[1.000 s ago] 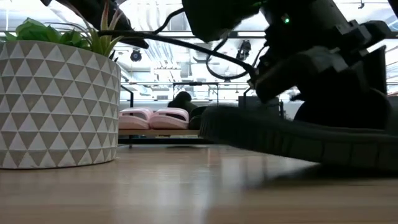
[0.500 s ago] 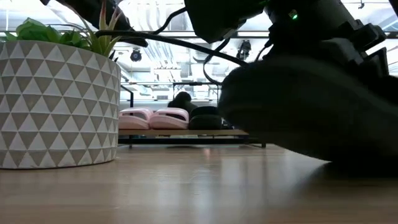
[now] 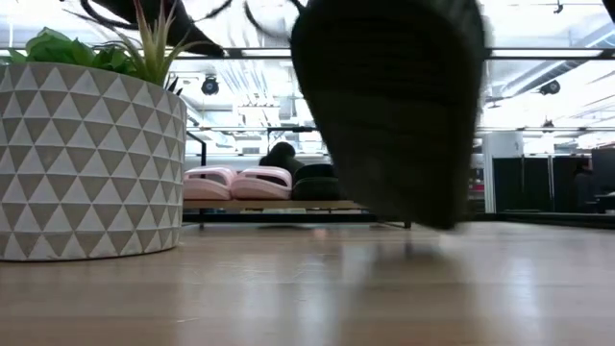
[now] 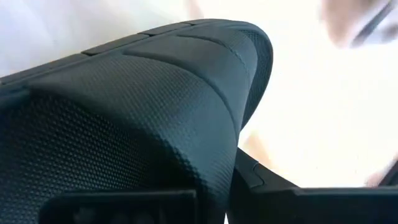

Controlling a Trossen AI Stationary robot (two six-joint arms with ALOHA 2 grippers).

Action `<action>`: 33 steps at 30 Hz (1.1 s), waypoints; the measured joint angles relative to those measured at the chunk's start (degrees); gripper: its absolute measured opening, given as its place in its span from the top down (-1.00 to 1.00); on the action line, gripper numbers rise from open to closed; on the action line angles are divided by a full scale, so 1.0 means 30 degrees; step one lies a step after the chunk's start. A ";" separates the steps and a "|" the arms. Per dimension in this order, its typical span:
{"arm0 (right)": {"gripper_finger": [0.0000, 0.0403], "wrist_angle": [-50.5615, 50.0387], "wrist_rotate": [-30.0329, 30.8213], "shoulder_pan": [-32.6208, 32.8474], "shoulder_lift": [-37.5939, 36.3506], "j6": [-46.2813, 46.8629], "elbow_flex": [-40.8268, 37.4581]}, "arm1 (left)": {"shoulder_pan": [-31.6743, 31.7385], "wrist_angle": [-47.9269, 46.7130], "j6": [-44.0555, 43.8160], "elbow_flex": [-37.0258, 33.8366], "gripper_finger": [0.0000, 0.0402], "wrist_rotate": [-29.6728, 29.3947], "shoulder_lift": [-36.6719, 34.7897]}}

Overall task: Pick and place slides into the shelf
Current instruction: Put the bottom black slide on the shelf

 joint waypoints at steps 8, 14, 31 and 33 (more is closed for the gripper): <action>0.94 -0.0135 0.8746 0.0004 -0.0722 -0.6593 0.3066 | 0.0000 0.0005 -0.0424 -0.0021 -0.03 0.1157 -0.1842; 0.94 -0.0195 1.3847 -0.0465 -0.1869 -1.1730 0.3044 | -0.0015 -0.0015 -0.1772 -0.0077 -0.03 0.2869 -0.3381; 0.94 -0.0210 1.6119 -0.7660 -0.3286 -1.8778 0.2776 | -0.0015 -0.0003 -0.3090 -0.0130 -0.03 0.3344 -0.4951; 0.94 -0.0236 1.6191 -0.8479 -0.3286 -1.9397 0.2702 | -0.0015 -0.0009 -0.3113 -0.0130 -0.03 0.3303 -0.4967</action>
